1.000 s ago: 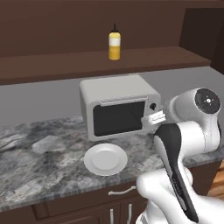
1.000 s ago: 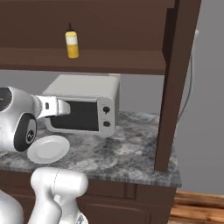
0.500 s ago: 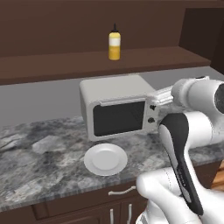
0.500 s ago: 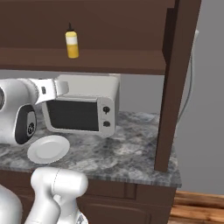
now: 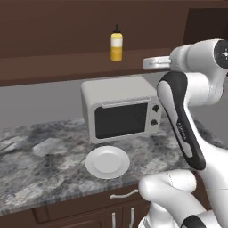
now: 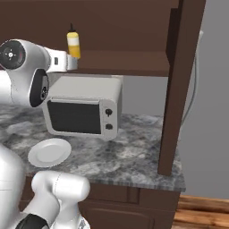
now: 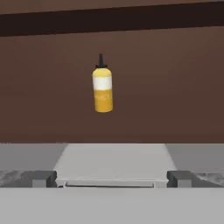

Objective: Move the hot dog bun to the plate on the dining table and place the condiment next to that plate. Then navigate to the fridge and take the sausage and place it on the plate as well.

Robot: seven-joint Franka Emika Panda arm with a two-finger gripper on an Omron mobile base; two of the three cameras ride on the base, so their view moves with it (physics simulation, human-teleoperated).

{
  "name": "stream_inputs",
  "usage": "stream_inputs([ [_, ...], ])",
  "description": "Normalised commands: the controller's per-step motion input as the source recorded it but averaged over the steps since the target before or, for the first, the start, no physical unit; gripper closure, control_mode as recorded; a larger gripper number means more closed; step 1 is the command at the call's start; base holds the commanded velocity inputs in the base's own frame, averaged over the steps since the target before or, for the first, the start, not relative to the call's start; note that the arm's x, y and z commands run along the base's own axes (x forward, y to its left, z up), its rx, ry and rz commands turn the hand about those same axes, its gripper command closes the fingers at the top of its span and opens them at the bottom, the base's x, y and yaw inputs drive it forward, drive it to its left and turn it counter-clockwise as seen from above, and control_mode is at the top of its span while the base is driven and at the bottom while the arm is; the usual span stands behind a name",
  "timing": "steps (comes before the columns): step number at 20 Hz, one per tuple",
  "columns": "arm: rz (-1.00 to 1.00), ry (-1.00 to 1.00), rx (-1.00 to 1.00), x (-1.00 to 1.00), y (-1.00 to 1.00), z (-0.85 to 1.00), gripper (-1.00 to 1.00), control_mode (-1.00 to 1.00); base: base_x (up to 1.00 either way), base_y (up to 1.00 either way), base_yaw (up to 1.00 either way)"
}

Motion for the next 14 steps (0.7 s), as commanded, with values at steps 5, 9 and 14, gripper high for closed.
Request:
stream_inputs([
  [5, 0.00, 0.05, 0.15, 0.54, 0.09, 0.30, -1.00, -1.00, 0.00, 0.00, 0.00],
  [9, 0.02, 0.09, 0.07, 0.60, 0.12, 0.02, -1.00, -1.00, 0.00, 0.00, 0.00],
  [14, 0.17, 0.04, 0.04, 0.57, 0.13, 0.00, -1.00, -1.00, 0.00, 0.00, 0.00],
])
